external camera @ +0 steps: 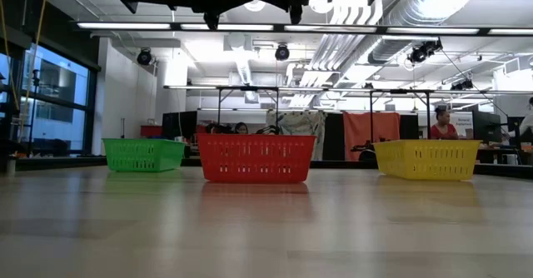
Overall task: Sort Halloween decoration
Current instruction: Put the purple skeleton toy into the green bin
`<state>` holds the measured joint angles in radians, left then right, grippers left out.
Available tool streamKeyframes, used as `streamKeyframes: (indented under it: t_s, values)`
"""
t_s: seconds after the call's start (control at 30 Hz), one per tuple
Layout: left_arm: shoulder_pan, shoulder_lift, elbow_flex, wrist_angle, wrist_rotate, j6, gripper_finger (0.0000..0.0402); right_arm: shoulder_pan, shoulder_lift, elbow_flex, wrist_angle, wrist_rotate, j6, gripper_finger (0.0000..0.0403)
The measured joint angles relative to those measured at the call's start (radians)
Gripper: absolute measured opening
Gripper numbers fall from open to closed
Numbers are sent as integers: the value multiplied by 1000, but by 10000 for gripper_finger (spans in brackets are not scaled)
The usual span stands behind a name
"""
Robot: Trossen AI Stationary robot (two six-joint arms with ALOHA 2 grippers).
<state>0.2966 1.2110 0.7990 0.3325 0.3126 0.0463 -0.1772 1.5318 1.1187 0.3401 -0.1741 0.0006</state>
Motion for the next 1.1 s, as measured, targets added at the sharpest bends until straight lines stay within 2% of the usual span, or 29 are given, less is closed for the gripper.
streamKeyframes:
  t_s: [0.27,0.4,0.5,0.8,1.1]
  values:
    - [0,0,0,-4,0,-8,0,0,-1,0,-1,0,0,61]
    - [0,0,0,-5,-3,-8,8,0,-2,0,-1,0,-3,35]
    - [0,0,0,-6,-3,-8,25,-1,-2,-1,-1,1,-7,10]
    - [1,-73,2,-154,-71,19,101,-11,-19,-2,-75,7,-17,5]
    - [0,-112,2,-158,-109,41,147,-11,-21,-2,-157,9,-35,2]
